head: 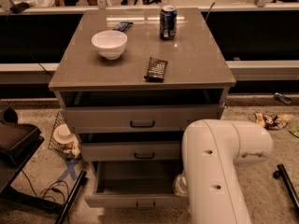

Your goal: Open bottom drawer

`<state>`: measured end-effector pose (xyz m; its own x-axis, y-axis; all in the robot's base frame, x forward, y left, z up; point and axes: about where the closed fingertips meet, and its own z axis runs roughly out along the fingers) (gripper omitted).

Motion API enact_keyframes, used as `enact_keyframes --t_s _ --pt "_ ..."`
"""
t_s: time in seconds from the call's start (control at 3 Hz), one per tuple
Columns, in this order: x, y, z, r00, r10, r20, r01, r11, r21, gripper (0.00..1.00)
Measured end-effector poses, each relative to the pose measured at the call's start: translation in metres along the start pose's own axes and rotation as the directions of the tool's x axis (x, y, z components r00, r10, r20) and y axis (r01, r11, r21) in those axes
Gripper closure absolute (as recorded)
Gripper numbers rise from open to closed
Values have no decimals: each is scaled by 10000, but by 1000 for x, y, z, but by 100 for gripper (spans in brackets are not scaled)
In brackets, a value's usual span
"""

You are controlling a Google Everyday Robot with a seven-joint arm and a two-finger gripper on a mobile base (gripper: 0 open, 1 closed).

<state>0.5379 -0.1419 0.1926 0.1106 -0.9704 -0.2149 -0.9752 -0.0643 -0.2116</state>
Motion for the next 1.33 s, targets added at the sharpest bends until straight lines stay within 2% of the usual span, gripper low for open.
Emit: enact_keyframes --t_s 0.67,1.33 --pt "15 56 -18 9995 124 -293 -157 9932 -1155 100" --pt "9 47 -14 10000 -39 -39 35 9950 -1001 100"
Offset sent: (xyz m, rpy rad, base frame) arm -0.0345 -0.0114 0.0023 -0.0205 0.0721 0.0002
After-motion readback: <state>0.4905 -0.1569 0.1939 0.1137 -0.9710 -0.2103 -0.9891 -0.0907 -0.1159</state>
